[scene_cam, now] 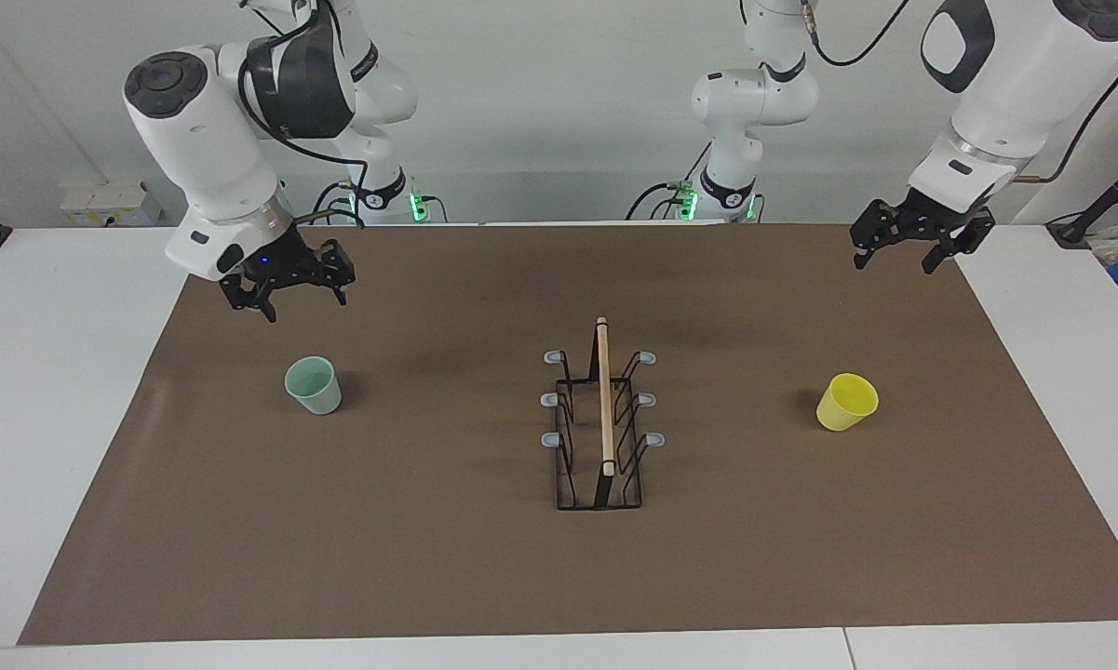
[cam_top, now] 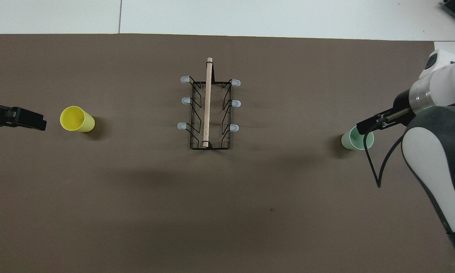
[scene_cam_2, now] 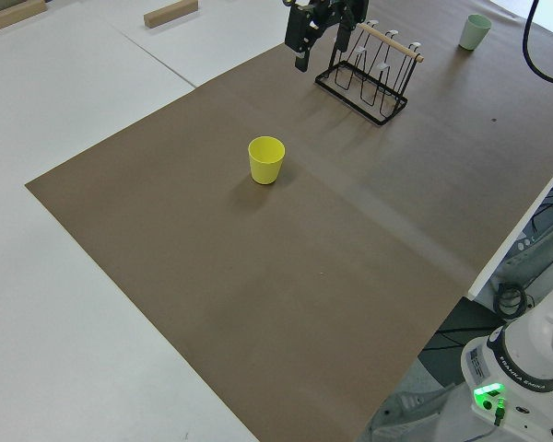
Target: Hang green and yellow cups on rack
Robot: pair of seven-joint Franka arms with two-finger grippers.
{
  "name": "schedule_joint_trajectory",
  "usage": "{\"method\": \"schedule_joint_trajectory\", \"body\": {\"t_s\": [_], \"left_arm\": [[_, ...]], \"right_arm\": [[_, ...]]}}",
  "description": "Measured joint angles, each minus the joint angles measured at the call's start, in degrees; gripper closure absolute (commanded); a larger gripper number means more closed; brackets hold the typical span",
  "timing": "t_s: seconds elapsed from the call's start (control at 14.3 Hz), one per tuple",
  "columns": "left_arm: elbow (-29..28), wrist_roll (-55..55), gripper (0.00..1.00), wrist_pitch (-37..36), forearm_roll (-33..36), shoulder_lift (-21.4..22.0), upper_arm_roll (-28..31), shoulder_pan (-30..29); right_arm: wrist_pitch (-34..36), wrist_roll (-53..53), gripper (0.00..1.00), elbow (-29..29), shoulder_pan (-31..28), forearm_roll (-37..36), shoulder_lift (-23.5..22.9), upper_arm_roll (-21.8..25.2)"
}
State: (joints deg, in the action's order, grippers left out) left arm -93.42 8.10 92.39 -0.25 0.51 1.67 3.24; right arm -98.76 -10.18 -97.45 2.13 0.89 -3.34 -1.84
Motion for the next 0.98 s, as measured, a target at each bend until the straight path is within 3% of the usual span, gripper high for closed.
{"method": "schedule_joint_trajectory", "body": {"t_s": [0.28,0.42,0.63,0.98], "left_arm": [[-0.3,0.0,0.00,0.7,0.1,0.1,-0.3,0.0],[-0.4,-0.1,0.07,1.1,0.1,0.2,-0.6,0.0],[-0.5,-2.0,0.02,2.2,-0.1,0.2,-0.9,0.0],[-0.9,-7.0,0.02,2.4,-2.0,-0.9,-0.4,0.0]], "right_arm": [[-0.1,1.6,0.00,0.1,-0.1,0.0,0.0,0.1],[-0.2,3.9,0.00,0.3,-0.3,0.0,0.0,0.4],[-2.5,10.5,0.00,0.9,-0.4,0.0,0.1,0.9],[-4.3,12.0,0.00,1.5,-0.2,-0.1,0.3,0.8]]}}
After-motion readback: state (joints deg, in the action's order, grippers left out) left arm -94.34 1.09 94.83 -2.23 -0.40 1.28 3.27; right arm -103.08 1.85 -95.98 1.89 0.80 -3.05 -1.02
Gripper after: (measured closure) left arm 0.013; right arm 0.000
